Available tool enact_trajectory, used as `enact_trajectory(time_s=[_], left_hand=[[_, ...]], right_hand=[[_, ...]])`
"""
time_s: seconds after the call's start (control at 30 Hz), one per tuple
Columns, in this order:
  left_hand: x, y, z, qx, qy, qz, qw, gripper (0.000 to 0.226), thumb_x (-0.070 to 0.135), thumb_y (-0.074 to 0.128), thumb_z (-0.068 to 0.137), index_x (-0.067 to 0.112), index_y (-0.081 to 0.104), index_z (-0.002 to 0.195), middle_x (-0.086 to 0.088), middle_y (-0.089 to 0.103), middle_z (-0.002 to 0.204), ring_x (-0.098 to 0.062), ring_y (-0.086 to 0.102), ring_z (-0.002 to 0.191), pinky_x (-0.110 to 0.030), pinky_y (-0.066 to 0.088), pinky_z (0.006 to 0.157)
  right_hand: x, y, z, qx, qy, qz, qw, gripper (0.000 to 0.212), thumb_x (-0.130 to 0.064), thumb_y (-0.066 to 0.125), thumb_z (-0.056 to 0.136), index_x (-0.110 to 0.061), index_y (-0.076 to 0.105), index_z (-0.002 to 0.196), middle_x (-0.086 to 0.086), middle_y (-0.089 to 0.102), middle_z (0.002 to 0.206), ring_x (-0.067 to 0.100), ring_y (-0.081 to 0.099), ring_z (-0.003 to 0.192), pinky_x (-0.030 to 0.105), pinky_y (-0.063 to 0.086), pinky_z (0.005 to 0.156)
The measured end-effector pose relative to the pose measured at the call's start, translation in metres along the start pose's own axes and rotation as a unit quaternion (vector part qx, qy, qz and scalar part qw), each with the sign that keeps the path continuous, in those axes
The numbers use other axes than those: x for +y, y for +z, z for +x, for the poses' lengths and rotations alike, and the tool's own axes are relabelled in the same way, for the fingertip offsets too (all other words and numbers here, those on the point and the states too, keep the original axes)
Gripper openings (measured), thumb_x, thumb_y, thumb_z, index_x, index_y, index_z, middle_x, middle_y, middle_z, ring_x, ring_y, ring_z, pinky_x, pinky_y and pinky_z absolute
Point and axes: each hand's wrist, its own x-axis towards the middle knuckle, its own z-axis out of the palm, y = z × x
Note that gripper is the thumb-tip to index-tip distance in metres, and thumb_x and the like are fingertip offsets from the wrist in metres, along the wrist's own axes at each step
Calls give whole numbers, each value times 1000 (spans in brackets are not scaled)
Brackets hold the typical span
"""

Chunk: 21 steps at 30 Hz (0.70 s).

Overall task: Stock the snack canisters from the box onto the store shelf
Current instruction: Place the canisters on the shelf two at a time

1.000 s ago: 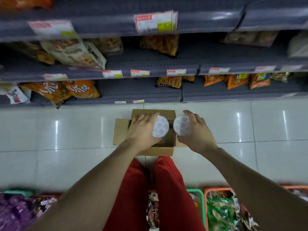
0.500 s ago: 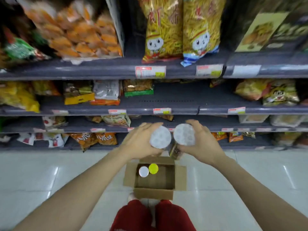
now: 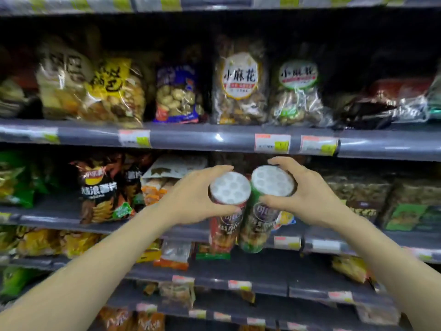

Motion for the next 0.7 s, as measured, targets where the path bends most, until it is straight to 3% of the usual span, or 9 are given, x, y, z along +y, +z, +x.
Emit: enact_trajectory(time_s=[0.07,0.13,0.2,0.3,0.37,0.53,0.63,0.7], left_hand=[[15,-31,11,38,14,-13,999,93,67,72,57,33,41,138,17,48,137,4,41,123,-15,36,98],[28,-61,18,73,31,-19,997,86,56,76,62,31,42,137,21,47,128,15,36,113,4,28,87],[40,-86,24,101,46,-26,993,81,45,80,65,27,46,135,21,49,123,16,38,111,9,27,82],[57,-118,31,146,68,-35,986,76,38,82,64,26,50,132,20,55,118,12,47,110,5,31,86],[67,-137,35,158,77,-33,984,77,39,82,64,30,48,133,23,56,117,13,49,109,1,35,88],[92,-180,41,217,117,-23,969,76,48,81,61,37,49,130,35,53,114,22,48,108,1,36,86],[108,-207,43,241,139,1,960,82,60,76,58,40,45,132,31,53,123,15,47,115,-7,39,93],[119,-223,48,259,148,3,955,80,53,79,61,37,47,132,22,55,127,6,49,118,-18,41,97]], right_hand=[[-22,-24,14,14,-28,8,999,76,-56,73,58,-41,40,125,-20,55,105,-3,55,90,12,44,66],[-43,-46,27,30,-57,7,998,75,-55,74,59,-40,41,124,-18,55,108,-2,55,91,11,43,67],[-61,-62,38,50,-91,13,995,65,-49,77,59,-44,44,115,-20,57,105,-6,57,90,8,43,67],[-84,-87,52,83,-128,23,988,65,-43,81,59,-40,47,114,-22,58,100,-19,54,88,2,42,67],[-99,-103,58,91,-141,19,986,71,-47,80,58,-38,46,119,-20,59,102,-13,57,88,7,45,67],[-137,-141,67,114,-201,25,973,62,-56,76,54,-51,42,106,-24,57,98,-18,55,88,2,43,65],[-156,-160,71,142,-233,11,962,62,-57,76,54,-48,44,106,-21,57,100,-18,53,90,1,42,67],[-167,-172,76,168,-248,0,954,62,-54,76,54,-44,46,107,-20,57,99,-16,52,90,2,42,67]])
